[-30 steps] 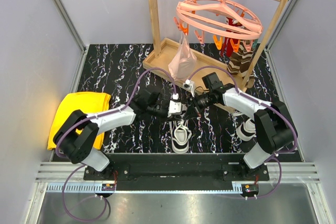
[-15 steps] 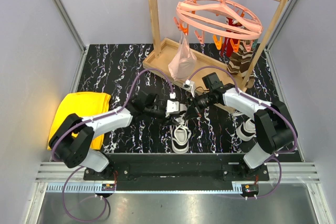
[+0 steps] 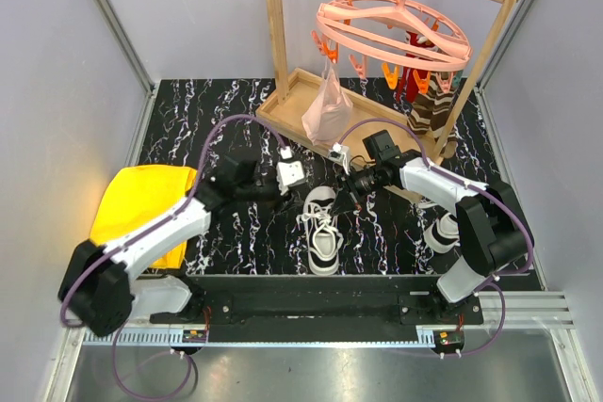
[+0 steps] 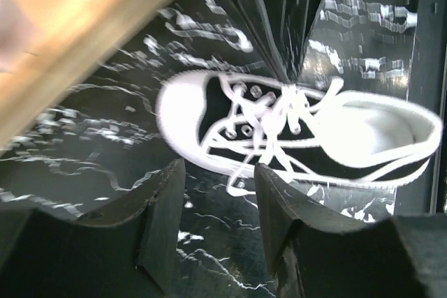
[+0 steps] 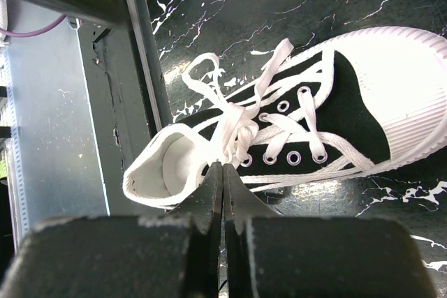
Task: Tie the shoes
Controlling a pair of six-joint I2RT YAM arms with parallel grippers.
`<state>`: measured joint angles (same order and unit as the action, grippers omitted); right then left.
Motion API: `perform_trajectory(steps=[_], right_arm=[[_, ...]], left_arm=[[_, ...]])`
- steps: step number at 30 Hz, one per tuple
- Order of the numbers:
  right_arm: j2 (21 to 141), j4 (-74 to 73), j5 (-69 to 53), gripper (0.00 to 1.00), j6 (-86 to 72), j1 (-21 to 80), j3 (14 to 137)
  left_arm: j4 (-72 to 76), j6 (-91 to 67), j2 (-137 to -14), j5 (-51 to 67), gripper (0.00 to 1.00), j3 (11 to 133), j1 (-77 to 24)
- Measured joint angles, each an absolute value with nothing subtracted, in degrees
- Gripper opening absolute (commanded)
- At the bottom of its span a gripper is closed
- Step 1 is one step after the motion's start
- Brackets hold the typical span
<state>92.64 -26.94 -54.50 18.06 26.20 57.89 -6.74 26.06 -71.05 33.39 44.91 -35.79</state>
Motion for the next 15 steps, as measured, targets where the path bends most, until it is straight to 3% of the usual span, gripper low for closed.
perform_trajectory(steps=[2,5,10,15], right_arm=[[92.64,-26.94,-54.50,0.00,18.06,26.20,57.89],[92.64,-26.94,-54.50,0.00,18.04,26.20,57.89],[92.64,-26.94,-54.43,0.00,17.96,26.20,57.93],[92.64,-26.92,-53.87,0.00,17.72,26.20,57.93]], left_arm=[[-5.69,24.23,-67.00,32.95,0.57,44.29,-35.73],[-4.45,20.82,-64.27,33.91,0.48,43.99,-35.75],[-10.15,20.95,-74.02,36.27,0.58,50.11,-35.99],[-12.47,22.46,-78.56,35.29,0.60,50.46,-38.44]])
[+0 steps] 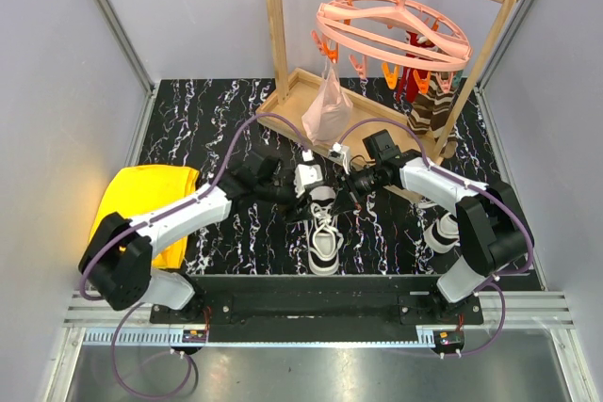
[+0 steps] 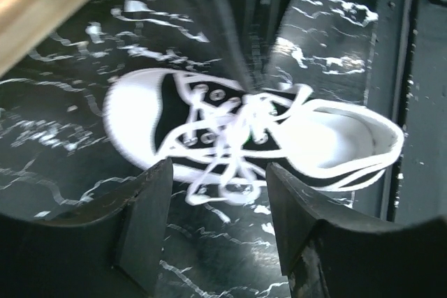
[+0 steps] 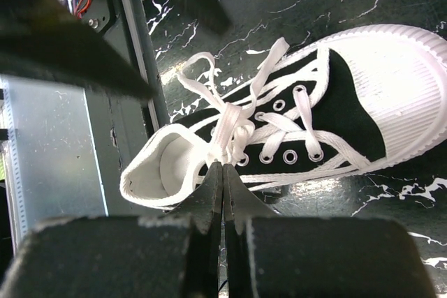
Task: Tie the shoes
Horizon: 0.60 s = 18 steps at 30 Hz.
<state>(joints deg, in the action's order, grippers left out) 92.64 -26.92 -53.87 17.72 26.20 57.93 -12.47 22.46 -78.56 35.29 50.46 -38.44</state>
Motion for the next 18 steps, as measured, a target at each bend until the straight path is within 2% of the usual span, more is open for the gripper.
perform_trajectory(steps=[9,15,18], right_arm=[[92.58,-26.89,-53.43,0.00,17.52,26.20,57.93],[91.98,-26.87,-53.10,0.00,17.37,26.20,57.93],[91.66,-26.87,-52.95,0.00,17.32,26.20,57.93]], left_arm=[[-12.91,22.65,-85.43,34.35,0.59,52.97,-41.32],[-13.26,22.76,-87.55,32.91,0.48,53.65,-41.30],[-14.39,23.59,-87.79,32.93,0.37,53.67,-41.39]])
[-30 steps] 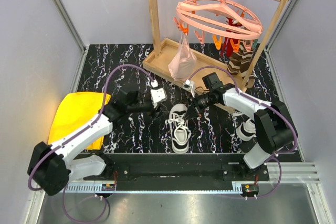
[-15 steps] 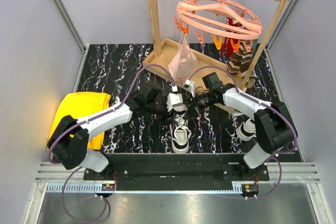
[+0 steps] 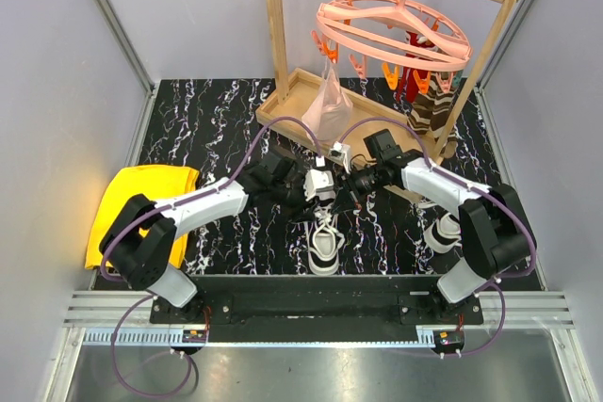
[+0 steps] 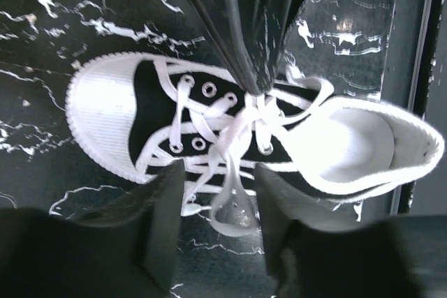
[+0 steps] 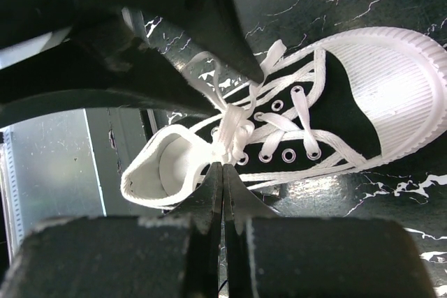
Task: Tie the shoes
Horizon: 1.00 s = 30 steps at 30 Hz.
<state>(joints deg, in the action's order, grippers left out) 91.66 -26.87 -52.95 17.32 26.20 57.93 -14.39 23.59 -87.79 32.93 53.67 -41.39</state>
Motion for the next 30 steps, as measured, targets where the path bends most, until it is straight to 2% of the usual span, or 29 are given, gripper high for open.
perform_trajectory(steps=[2,3,5,6,7,30], right_arm=[[91.39,-26.87,-52.82,0.00,17.32,26.20,57.93],[91.22,-26.87,-52.69,0.00,17.32,26.20,57.93],[90.80,-26.87,-52.36,0.00,17.32,26.20,57.93],[90.61,-26.87,-52.10,0.00,17.30,26.17,57.93],[90.43,-26.87,-51.90,0.00,17.28,26.13,57.93],[87.48,-30.30,-46.87,0.00,19.90,22.41,55.16]], left_arm=[[-15.53,24.40,-87.99,32.93,0.31,53.89,-41.47],[-15.99,24.80,-88.01,32.95,0.22,53.91,-41.52],[-17.06,25.58,-88.01,33.06,0.12,53.95,-41.54],[-17.39,25.93,-88.01,33.12,0.03,53.95,-41.56],[-17.65,26.09,-87.99,33.19,0.00,53.95,-41.56],[-24.60,34.37,-81.10,36.69,0.00,51.18,-41.58]])
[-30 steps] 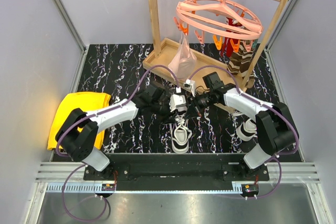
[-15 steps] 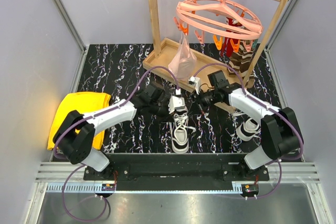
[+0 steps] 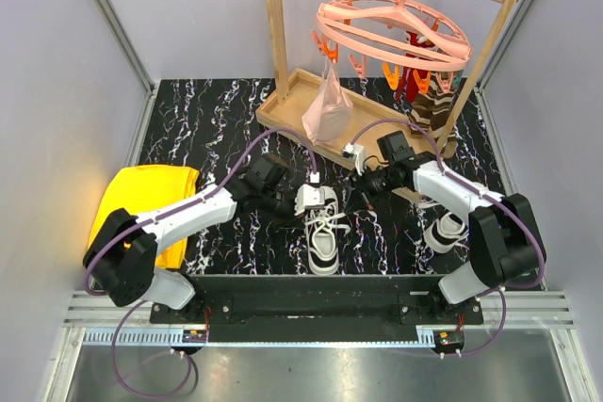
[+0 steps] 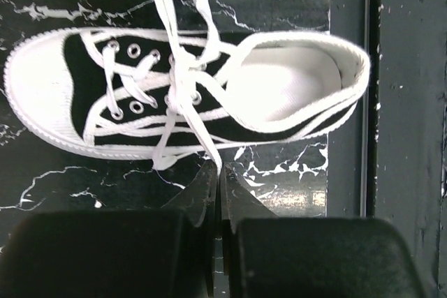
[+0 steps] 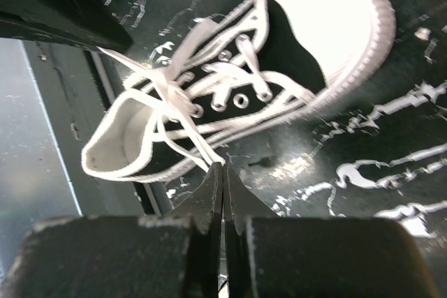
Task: Tie the shoes
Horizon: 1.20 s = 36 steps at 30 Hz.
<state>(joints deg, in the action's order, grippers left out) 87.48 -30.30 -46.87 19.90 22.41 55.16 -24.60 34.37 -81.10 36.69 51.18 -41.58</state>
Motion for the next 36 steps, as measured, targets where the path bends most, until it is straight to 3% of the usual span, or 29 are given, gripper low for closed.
perform_trajectory(steps=[36], right_arm=[[86.61,-36.38,-38.96,0.00,27.44,16.69,54.46]], left_arm=[[-25.08,39.27,-82.41,36.58,0.00,50.04,-36.10]])
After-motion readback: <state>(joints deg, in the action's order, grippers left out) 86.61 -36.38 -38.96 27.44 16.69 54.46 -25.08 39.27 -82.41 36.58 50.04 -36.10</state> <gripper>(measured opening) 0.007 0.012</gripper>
